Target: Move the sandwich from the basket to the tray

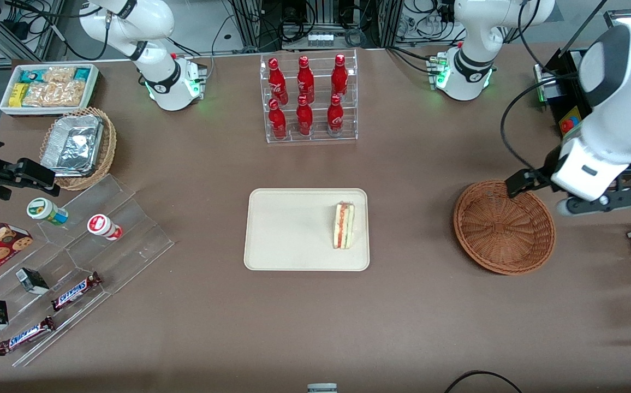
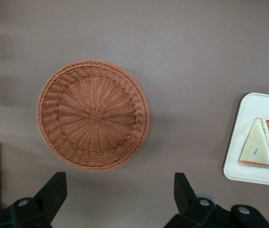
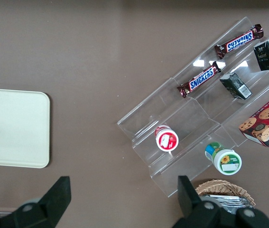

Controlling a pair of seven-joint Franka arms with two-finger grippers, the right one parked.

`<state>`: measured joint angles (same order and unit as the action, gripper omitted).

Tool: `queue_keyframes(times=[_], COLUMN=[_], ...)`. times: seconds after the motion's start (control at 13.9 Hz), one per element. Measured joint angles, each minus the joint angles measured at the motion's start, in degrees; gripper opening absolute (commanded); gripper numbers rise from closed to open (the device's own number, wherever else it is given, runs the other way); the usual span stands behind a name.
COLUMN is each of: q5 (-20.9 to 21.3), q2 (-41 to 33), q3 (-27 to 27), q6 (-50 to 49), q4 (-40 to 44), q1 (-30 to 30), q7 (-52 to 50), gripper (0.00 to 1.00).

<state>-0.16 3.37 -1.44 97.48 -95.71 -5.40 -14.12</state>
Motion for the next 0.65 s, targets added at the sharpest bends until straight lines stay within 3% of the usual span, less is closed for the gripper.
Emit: queue_keyframes(times=[0.65], q5=[0.1], q2=[-6.0], q3=[0.0], q6=[-12.8], q4=[5.9], q1=[3.5], q7=[7.0], gripper=[1.0])
